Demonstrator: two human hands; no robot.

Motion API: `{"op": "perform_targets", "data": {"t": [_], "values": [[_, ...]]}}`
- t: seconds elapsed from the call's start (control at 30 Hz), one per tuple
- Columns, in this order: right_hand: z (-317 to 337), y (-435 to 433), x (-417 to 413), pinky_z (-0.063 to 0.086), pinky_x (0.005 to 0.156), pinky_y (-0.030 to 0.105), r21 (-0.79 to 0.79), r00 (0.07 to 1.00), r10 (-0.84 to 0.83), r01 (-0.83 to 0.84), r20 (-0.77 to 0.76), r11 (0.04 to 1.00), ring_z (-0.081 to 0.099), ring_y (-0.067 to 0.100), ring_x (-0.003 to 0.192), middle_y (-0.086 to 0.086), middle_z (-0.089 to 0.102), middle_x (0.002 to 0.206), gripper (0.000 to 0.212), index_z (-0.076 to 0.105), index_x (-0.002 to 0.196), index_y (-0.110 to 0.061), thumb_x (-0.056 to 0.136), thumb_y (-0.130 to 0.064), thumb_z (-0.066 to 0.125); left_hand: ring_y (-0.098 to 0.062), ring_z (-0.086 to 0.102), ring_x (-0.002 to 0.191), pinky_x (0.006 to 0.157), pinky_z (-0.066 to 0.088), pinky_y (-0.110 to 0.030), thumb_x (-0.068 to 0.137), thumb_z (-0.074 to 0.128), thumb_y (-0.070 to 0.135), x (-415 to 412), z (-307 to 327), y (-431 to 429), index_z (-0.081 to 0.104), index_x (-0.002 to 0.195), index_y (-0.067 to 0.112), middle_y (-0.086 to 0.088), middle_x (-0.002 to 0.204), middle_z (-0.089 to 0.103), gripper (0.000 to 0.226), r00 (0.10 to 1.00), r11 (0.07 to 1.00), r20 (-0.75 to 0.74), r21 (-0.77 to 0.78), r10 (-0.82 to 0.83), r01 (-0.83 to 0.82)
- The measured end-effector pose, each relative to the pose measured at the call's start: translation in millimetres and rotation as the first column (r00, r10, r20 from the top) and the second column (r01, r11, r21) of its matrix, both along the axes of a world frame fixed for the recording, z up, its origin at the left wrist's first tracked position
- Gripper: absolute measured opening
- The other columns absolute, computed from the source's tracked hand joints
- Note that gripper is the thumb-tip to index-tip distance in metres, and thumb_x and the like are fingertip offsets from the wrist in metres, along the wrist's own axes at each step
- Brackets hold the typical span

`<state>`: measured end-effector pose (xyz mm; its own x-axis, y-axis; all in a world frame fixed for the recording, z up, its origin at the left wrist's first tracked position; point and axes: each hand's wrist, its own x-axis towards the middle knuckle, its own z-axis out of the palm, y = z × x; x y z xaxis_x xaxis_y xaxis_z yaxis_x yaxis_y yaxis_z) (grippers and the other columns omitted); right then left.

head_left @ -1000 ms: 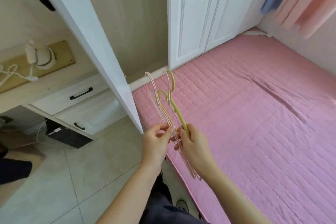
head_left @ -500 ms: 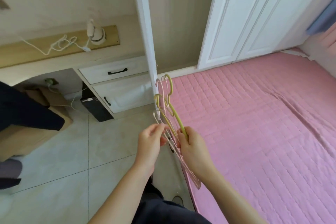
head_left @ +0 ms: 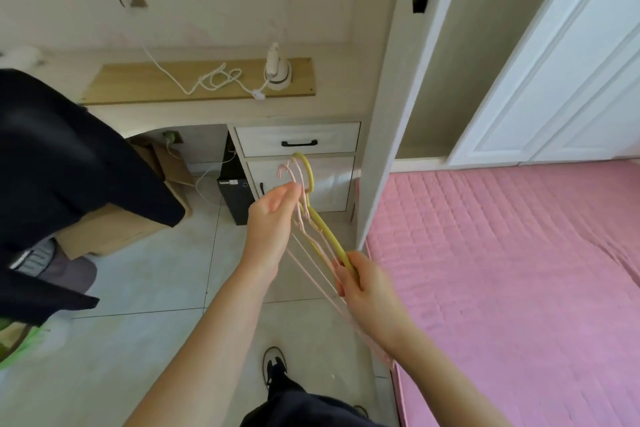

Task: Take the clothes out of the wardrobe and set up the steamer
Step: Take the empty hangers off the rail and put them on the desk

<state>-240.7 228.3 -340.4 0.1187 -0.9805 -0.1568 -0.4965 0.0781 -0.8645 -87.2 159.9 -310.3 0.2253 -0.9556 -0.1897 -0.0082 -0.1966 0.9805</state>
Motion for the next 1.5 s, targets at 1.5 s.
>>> {"op": "perform_targets", "data": {"t": [1.5], "values": [[13,-361,118,0.036,0.053,0.018,0.211,0.941,0.139,-0.210,0.309,0.955,0.039,0.006,0.053,-0.011,0.043,0.061,0.029,0.051,0.069,-0.025,0.098,-0.019,0.048,-0.006,0.059,0.110,0.094,0.046,-0.027,0.084,0.071,0.031,126,12,-299,0.061,0.117,0.024,0.008,0.117,0.064,0.035,0.980,0.982,-0.080,0.077,0.181,-0.175]]}}
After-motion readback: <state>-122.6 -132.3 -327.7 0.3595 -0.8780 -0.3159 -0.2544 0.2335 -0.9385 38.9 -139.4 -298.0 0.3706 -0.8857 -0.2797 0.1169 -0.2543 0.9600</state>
